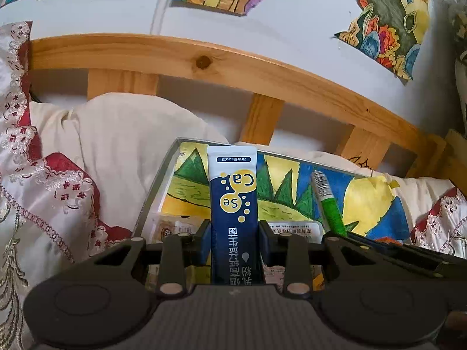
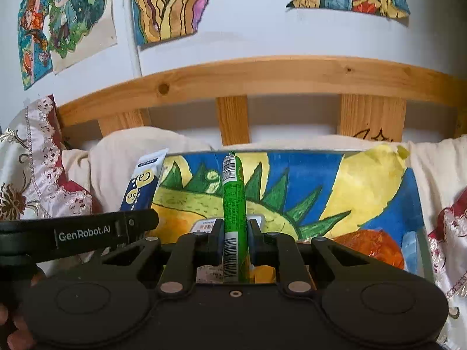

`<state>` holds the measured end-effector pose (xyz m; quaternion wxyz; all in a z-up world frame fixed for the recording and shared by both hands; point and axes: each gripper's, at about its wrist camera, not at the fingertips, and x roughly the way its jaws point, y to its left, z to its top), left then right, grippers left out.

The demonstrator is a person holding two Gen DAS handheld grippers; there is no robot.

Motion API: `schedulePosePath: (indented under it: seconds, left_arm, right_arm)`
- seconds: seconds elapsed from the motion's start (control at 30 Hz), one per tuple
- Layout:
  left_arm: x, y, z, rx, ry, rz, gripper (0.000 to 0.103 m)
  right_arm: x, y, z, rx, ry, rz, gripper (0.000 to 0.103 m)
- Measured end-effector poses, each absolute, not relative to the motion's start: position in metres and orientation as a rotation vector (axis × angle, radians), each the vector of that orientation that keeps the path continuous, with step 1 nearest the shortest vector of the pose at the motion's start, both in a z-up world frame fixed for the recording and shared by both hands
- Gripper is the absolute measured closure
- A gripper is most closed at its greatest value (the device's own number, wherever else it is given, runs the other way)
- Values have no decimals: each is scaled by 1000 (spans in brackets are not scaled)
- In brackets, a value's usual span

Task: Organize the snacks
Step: 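Carry the blue tube with the left tool while the right tool carries the green sausage to the tray, then release the blue tube with the left tool while the right tool releases the green sausage in the tray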

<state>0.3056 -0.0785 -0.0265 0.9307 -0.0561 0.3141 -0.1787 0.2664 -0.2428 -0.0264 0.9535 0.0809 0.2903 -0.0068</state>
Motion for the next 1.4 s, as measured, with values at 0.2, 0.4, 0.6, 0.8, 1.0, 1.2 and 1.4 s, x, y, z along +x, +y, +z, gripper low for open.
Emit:
schedulePosePath:
  seconds: [0.2,0.4,0.6,0.8,1.0,1.2,1.4]
  left_arm:
    - [309,-84,-32,-90,671,-359,67]
    - [313,-88,-39,-72,695,-362,67]
    - [317,-91,-44,-67,708,-366,67]
    - [321,-93,-49,-63,724,-366,66]
    - [324,-93,-52,-69,741,-365,66]
    - [328,-94,-55,-87,774,-372,65]
    - [327,-89,-53,-114,771,-348,58]
  right_arm:
    - [271,-243,-33,172,610,-19,86]
    - [275,-244,-37,180,616,-25,86]
    - [279,-245,-41,183,626,-29,86]
    - [280,-243,-46,179,636,-28,85]
    - [280,-243,-47,178,638,-27,85]
    - [281,-243,-48,177,630,-28,81]
    - [279,-242,-44,144,607,-35,73]
